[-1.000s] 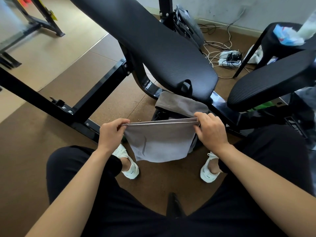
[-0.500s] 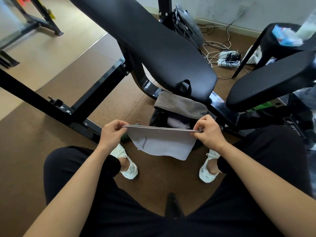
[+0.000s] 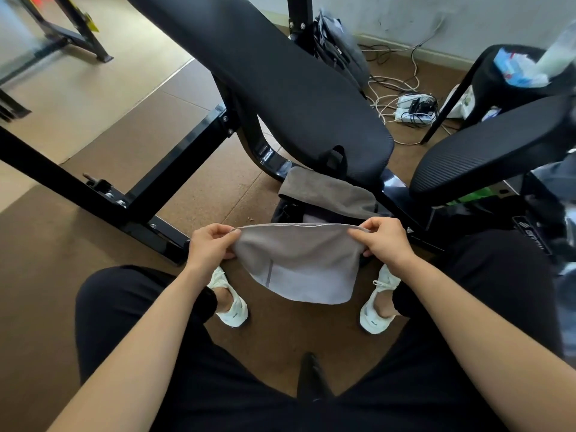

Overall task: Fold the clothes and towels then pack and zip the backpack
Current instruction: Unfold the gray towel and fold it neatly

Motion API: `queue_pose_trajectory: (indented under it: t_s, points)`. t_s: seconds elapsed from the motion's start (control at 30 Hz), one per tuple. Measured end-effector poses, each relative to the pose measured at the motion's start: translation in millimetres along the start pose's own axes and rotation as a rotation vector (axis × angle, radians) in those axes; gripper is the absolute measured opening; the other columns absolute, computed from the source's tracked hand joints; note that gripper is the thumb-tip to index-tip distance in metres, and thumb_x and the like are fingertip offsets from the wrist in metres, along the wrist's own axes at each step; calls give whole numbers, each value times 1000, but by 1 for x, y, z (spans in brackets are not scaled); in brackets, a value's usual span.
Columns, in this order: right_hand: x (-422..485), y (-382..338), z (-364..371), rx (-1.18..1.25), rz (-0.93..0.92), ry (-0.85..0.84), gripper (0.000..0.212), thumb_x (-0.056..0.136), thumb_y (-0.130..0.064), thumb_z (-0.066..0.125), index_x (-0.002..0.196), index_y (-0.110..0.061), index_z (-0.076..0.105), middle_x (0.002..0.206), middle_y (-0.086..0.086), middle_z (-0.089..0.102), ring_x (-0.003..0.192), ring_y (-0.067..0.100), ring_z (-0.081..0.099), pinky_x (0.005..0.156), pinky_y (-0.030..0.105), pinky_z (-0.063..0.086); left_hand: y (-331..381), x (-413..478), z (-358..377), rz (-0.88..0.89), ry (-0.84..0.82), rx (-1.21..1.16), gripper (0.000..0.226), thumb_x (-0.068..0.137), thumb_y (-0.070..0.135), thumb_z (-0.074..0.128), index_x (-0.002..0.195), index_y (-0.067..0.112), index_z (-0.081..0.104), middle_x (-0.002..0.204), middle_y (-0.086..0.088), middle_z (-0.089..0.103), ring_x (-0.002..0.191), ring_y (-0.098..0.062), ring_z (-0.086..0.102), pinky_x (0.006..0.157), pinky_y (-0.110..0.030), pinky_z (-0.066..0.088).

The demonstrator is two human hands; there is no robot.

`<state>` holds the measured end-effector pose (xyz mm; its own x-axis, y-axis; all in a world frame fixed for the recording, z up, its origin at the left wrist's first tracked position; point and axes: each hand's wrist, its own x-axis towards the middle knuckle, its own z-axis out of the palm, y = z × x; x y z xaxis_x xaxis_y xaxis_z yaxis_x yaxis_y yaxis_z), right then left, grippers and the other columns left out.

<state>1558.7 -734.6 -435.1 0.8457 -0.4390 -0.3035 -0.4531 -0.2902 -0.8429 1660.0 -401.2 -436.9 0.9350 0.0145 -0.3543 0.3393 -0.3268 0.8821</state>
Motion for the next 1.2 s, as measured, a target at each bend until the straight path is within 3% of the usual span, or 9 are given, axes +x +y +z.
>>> queue_pose_trajectory:
  t_s: [0.2,0.37,0.43,0.57,0.7,0.87,1.0,1.1,1.2]
  points:
    - [-21,-18,13,357,31,-186,16,90,-12,76,95,2,69,81,12,69,71,19,65,55,23,55,26,-41,23,-21,-203,-153,10,91,3,73,85,6,66,75,-7,70,66,-17,70,59,-28,60]
    - [-37,-25,28,390,-5,-214,7,91,-10,75,86,-6,71,74,8,71,68,16,68,57,24,56,27,-71,54,-32,-311,-192,6,89,3,75,87,3,69,82,-14,73,78,-27,70,80,-48,61]
    - [-42,-25,35,368,-23,-219,7,90,-11,75,86,-6,72,76,9,71,70,18,67,59,26,57,25,-79,65,-40,-327,-204,7,88,5,77,90,2,71,86,-14,73,82,-26,71,80,-47,62]
    - [-50,-25,43,290,-104,-302,3,91,-12,75,93,-9,76,82,8,75,74,21,70,70,35,61,21,-91,78,-28,-329,-180,7,90,7,76,96,3,75,88,-9,77,86,-20,76,73,-32,62]
    - [-52,-24,46,207,-171,-363,14,88,-9,76,102,-12,76,92,8,77,89,27,74,82,42,62,15,-95,83,-28,-311,-189,5,91,7,74,95,6,77,92,-13,79,92,-28,77,82,-38,63]
    - [-54,-24,50,3,-343,-359,37,76,-15,83,111,-22,74,101,-3,68,88,12,67,78,27,58,9,-97,91,-106,-212,-237,6,88,10,78,85,14,82,90,-10,79,93,-27,76,92,-48,61]
    - [-58,-21,61,-133,-520,-211,32,75,-16,86,103,-21,72,95,-7,58,81,6,58,68,15,47,6,-102,96,-78,-191,-186,10,91,17,76,86,21,84,92,0,79,101,-19,73,99,-47,57]
    - [-55,-21,60,-108,-541,-170,28,78,-12,84,103,-19,74,94,-6,62,84,5,60,71,14,48,11,-104,95,-9,-196,-172,13,95,17,71,96,20,84,92,2,80,97,-17,73,93,-39,59]
    - [-49,-20,55,-70,-498,-160,24,83,-6,80,104,-17,77,93,-5,68,85,7,64,73,20,54,18,-96,85,90,-189,-143,15,97,12,67,97,16,81,87,-2,80,74,-21,76,66,-31,60]
